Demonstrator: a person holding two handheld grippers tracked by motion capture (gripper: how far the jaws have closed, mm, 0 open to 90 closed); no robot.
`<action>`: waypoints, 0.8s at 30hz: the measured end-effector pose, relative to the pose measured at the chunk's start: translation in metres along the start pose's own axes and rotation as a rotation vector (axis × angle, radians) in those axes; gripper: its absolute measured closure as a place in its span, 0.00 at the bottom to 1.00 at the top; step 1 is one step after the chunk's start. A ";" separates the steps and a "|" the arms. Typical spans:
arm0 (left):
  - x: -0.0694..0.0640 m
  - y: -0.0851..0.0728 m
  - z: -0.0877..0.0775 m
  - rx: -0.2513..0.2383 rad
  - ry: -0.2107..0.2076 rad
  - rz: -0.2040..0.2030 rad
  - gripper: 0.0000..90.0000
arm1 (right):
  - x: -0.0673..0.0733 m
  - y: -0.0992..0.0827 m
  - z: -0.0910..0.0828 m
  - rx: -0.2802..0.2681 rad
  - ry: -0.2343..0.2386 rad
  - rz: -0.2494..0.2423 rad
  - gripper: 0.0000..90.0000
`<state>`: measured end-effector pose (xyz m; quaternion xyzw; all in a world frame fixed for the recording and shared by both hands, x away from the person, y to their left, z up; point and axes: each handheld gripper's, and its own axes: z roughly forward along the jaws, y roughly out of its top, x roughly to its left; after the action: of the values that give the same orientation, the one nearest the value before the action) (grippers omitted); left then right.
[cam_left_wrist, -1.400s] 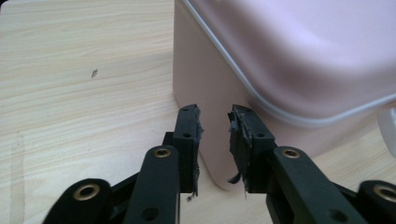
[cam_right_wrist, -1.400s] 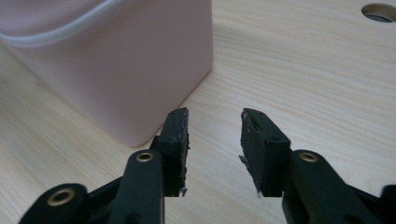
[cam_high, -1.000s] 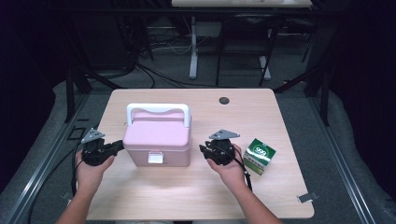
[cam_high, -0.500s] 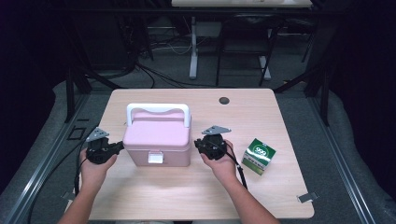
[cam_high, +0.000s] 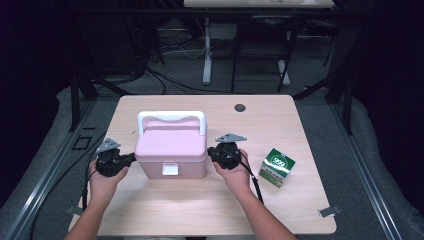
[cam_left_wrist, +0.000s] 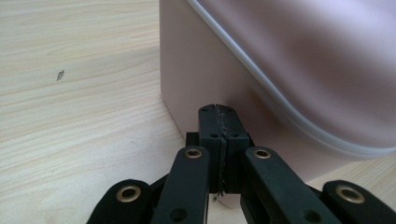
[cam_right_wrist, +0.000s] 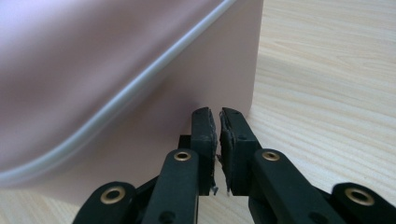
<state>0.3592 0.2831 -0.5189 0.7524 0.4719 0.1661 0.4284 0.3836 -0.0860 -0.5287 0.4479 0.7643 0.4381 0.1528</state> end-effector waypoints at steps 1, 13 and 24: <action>-0.001 0.000 0.000 0.003 0.000 0.004 1.00 | 0.000 0.000 0.000 -0.004 -0.005 0.003 0.95; -0.007 0.000 0.001 0.008 -0.009 -0.004 1.00 | -0.001 0.000 -0.001 -0.015 -0.021 0.026 1.00; -0.011 -0.001 -0.001 0.014 -0.005 -0.020 1.00 | 0.001 0.000 -0.006 -0.016 -0.018 0.026 1.00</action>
<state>0.3529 0.2747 -0.5177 0.7511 0.4796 0.1564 0.4259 0.3793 -0.0886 -0.5252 0.4604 0.7535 0.4421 0.1576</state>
